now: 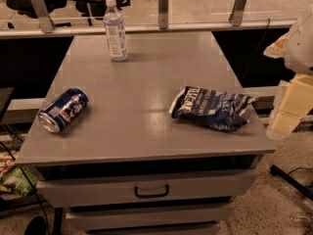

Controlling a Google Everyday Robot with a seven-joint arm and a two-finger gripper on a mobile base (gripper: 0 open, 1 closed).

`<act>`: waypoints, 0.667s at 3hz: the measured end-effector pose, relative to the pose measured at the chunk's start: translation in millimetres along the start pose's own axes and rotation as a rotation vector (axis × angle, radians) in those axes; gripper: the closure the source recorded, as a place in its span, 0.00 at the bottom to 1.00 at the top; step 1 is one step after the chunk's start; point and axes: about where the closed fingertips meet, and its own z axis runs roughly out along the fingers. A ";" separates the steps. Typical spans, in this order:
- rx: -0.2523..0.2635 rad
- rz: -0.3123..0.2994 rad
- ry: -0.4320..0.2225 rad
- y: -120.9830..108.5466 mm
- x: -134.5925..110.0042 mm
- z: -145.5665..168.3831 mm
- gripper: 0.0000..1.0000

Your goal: Move blue chip bag near blue plastic bottle

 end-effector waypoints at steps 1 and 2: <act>0.000 0.000 0.000 0.0 0.0 0.0 0.00; -0.023 0.019 -0.024 -3.2 -6.0 15.7 0.00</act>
Offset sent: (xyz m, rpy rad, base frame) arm 0.0238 0.0178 -0.0399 0.0892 0.0710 -0.0198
